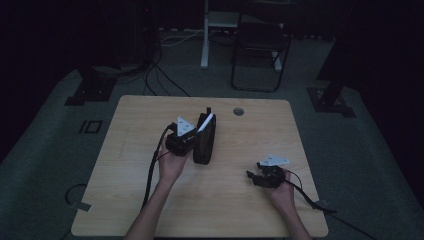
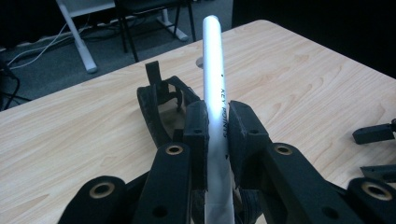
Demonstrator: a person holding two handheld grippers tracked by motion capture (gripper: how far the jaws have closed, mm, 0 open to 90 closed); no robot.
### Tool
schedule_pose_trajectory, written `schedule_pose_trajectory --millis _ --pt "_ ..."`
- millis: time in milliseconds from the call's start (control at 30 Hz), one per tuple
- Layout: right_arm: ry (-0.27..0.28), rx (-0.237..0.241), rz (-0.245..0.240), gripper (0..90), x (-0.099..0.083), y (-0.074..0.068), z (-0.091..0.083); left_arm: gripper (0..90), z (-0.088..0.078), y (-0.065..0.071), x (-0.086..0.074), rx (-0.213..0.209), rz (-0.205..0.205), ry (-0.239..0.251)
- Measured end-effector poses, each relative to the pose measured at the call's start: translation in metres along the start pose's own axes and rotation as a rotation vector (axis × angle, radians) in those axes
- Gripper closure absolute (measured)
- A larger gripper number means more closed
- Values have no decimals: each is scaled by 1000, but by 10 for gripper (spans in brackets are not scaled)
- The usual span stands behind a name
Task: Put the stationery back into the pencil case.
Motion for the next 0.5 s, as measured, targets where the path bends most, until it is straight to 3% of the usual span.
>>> schedule_pose_trajectory --millis 500 --pt "0 1 0 401 0 0 0 789 6 -5 12 8 -1 6"
Point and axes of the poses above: each handheld gripper's, and its own axes: z roughly forward along the jaws, x roughly out of its top, y roughly to its right, the point moved 3 cm from there along z, roughly forward along the jaws, and after that the axes turned 12 degrees about -x, right-handed, at the moved point
